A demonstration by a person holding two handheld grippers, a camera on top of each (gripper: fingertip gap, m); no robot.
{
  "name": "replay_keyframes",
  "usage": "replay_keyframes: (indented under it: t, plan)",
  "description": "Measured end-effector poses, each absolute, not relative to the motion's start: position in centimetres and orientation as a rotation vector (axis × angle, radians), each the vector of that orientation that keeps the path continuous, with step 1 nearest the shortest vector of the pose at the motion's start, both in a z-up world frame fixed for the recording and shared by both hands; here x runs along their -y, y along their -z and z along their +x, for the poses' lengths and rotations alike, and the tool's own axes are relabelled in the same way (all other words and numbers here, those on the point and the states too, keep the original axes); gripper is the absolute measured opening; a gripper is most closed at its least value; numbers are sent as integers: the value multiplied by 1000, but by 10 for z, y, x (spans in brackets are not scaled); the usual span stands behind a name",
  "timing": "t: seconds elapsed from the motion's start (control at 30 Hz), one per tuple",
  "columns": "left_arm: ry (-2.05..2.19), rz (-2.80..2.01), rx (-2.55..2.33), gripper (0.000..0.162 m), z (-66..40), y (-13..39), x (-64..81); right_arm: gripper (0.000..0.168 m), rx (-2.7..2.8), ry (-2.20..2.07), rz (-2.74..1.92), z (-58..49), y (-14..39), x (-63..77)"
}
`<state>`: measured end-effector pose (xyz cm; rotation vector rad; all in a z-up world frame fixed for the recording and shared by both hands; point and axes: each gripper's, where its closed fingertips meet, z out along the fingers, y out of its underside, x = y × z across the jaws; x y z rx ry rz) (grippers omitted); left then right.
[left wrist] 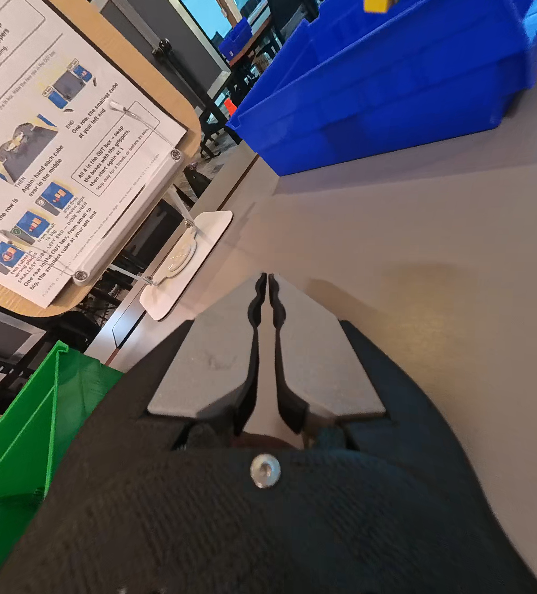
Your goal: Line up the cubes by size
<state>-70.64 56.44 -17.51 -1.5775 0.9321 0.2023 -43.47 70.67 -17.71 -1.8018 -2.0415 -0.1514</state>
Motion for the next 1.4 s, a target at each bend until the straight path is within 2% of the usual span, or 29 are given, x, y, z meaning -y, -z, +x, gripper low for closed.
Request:
replay_keyframes:
  t: [0.27, 0.67, 0.7, 0.77, 0.83, 0.97, 1.13, 1.2, 1.27, 1.4]
  plan:
    - [-207, -1574, -953, 0, -705, 177, -564, 26, 2348, 143, -1843, -429, 228, -702]
    - [-193, -1576, -979, 0, -702, 180, -561, 26, 2407, 52, -1876, -439, 248, -703]
    - [-189, -1577, -979, 0, -702, 180, -561, 28, 2405, 43, -1890, -438, 246, -702]
    - [-185, -1576, -981, 0, -702, 180, -561, 46, 2375, 65, -1929, -435, 242, -704]
    - [-181, -1581, -980, 1, -701, 181, -561, 61, 2325, 101, -1962, -431, 233, -708]
    - [-160, -1594, -987, 3, -700, 183, -559, 60, 2099, -9, -1891, -451, 186, -708]
    - [-128, -1617, -1011, 7, -695, 189, -555, 58, 1519, -500, -1550, -555, 61, -648]
    - [-88, -1649, -990, 8, -693, 193, -554, 53, 1320, -779, -1421, -596, 24, -600]
    - [17, -1698, -948, 10, -689, 194, -549, 54, 1286, -938, -1381, -630, 24, -556]
    - [41, -1720, -1025, 16, -702, 175, -520, 58, 1360, -983, -1347, -681, 67, -509]
